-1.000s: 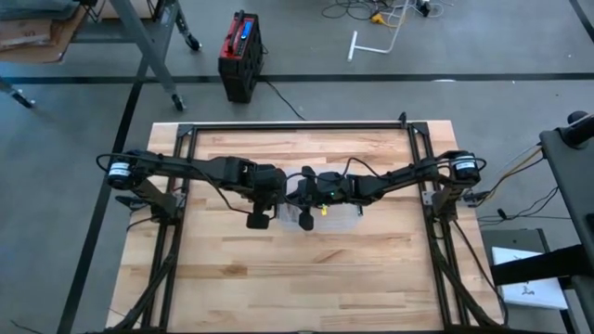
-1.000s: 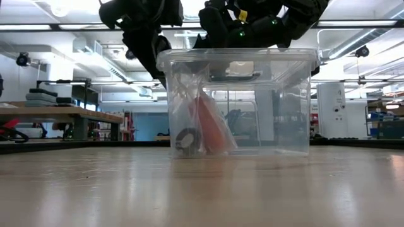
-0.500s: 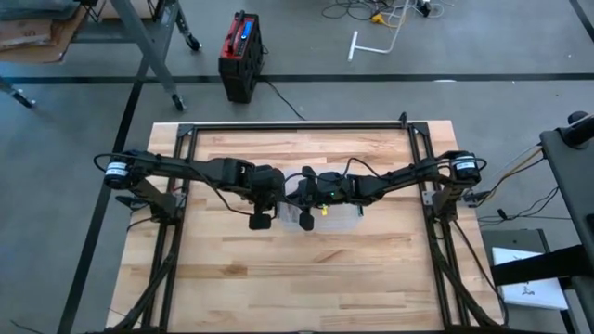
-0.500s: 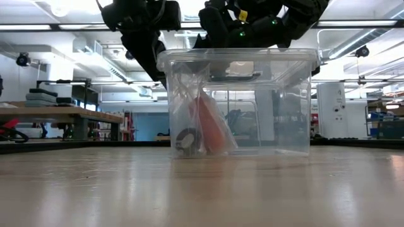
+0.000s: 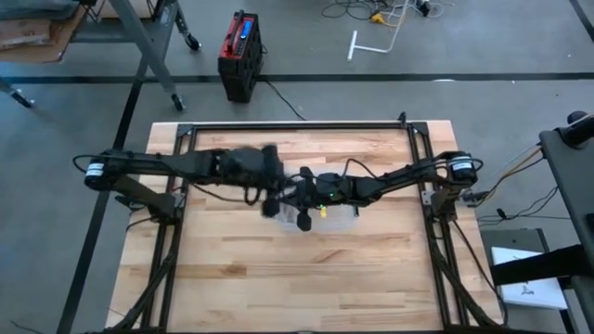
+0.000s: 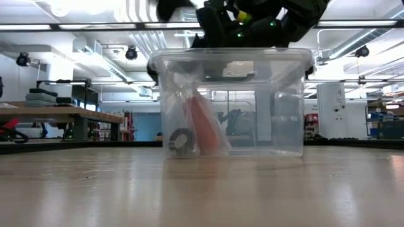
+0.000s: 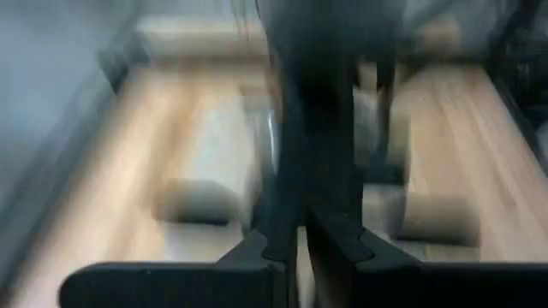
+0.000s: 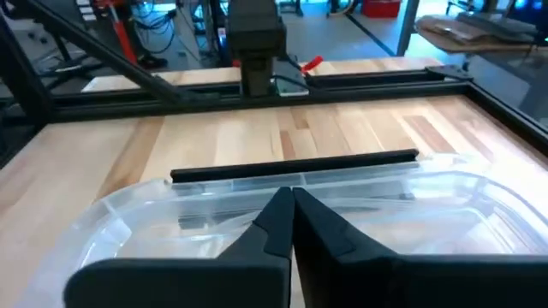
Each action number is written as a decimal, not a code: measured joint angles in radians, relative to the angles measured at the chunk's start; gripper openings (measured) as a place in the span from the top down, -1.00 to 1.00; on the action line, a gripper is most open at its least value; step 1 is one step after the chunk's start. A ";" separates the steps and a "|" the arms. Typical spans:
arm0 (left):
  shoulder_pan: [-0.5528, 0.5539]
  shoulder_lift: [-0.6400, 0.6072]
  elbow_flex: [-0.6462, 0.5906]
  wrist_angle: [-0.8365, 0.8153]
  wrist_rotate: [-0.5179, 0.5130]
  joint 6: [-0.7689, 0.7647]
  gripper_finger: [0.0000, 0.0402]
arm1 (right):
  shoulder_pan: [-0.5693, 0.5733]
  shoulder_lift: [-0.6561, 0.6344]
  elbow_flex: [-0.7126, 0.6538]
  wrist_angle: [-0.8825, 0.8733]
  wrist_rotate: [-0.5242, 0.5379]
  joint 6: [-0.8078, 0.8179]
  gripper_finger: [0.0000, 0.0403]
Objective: Roll bandage
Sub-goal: Return to Home Position
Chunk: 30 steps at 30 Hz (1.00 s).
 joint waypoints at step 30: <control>-0.035 -0.802 -0.539 0.200 -0.094 -0.084 0.90 | 0.005 -0.559 -0.032 -0.248 -0.010 -0.118 1.00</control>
